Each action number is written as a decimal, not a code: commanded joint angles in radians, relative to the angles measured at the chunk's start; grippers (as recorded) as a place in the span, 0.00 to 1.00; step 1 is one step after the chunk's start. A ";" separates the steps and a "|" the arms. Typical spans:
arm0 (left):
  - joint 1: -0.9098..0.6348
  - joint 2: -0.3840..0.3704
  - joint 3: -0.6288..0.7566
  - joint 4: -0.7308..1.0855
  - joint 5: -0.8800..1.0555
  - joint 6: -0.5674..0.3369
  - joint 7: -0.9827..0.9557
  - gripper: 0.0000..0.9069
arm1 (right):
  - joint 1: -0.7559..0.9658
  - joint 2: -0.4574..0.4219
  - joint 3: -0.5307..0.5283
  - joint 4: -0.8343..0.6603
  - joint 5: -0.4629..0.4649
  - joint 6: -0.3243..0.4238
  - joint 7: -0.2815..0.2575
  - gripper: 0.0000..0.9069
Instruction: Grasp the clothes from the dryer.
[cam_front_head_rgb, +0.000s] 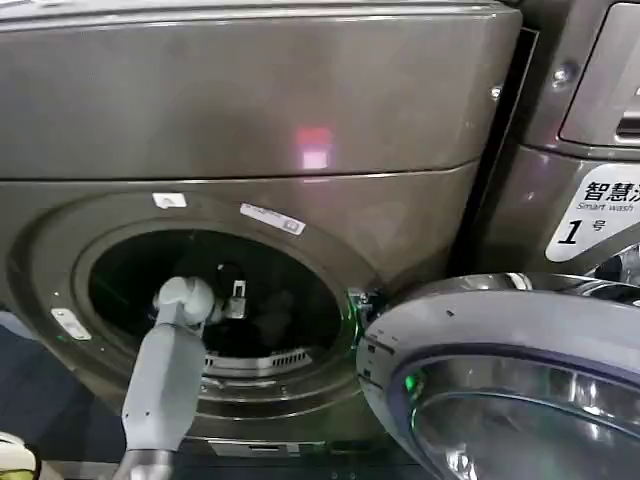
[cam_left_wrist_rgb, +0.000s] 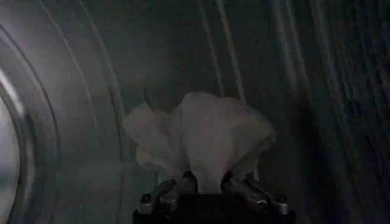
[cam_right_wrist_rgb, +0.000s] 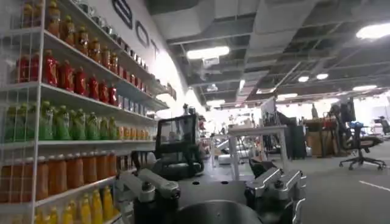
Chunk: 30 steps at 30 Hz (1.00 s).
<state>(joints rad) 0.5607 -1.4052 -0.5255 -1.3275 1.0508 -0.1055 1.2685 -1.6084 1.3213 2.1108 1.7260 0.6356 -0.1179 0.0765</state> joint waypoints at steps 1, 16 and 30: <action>0.025 -0.033 0.004 -0.074 -0.297 0.246 -0.456 0.00 | 0.001 -0.001 -0.012 0.014 -0.031 0.000 -0.002 1.00; 0.125 -0.201 0.029 -0.142 -0.782 0.419 -1.300 0.00 | -0.005 -0.001 -0.021 0.033 -0.046 0.055 -0.018 1.00; 0.135 -0.218 0.025 -0.141 -0.934 0.447 -1.383 0.00 | -0.012 0.000 -0.001 0.023 -0.042 0.058 -0.020 1.00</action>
<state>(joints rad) 0.6902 -1.6071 -0.4999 -1.4679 0.2137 0.3232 -0.0110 -1.6207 1.3213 2.1077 1.7500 0.5946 -0.0653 0.0564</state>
